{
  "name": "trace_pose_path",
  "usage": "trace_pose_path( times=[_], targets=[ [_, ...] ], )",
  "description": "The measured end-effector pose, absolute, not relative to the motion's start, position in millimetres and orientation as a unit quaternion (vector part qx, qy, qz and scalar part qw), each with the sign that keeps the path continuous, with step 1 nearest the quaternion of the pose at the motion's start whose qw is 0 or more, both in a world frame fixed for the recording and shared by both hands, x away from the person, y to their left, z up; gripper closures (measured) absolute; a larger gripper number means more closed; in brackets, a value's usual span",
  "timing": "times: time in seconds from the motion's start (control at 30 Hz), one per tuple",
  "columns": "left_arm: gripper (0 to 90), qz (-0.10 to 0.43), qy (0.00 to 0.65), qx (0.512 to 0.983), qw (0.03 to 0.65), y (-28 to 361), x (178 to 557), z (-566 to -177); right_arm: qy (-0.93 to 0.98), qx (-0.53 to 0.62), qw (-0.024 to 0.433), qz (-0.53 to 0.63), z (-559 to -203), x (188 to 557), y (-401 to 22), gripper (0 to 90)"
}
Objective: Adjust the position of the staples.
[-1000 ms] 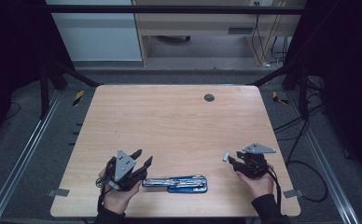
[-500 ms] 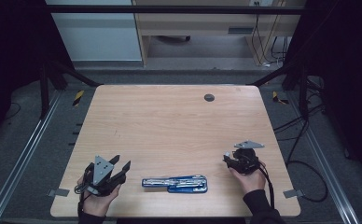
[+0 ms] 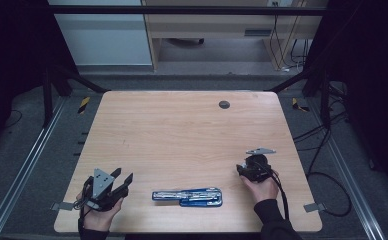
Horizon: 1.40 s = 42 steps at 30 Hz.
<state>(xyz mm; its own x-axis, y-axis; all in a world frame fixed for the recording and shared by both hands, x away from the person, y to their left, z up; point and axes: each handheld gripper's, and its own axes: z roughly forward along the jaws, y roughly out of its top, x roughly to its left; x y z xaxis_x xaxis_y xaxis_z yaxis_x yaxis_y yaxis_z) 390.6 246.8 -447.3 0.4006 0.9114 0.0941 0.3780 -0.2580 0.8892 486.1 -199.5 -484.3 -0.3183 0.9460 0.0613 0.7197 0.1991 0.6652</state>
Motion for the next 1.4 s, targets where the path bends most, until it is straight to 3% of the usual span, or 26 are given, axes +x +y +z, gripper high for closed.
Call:
trace_pose_path(
  times=[0.33, 0.57, 0.9, 1.4],
  targets=[
    [53.8, 0.319, 0.446, 0.727, 0.414, 246.1, 391.1, -448.6, 0.756, 0.555, 0.181, 0.297, -488.3, 489.9, -197.8, 63.9],
    [53.8, 0.320, 0.446, 0.728, 0.412, 246.8, 391.2, -448.4, 0.764, 0.548, 0.173, 0.292, -488.6, 490.2, -199.0, 77.5],
    [53.8, 0.321, 0.445, 0.729, 0.409, 246.5, 391.5, -448.6, 0.789, 0.524, 0.178, 0.268, -485.4, 490.2, -203.7, 78.0],
    [53.9, 0.318, 0.443, 0.733, 0.407, 245.1, 392.2, -449.1, 0.813, 0.506, 0.141, 0.251, -481.0, 478.4, -221.2, 77.8]
  ],
)
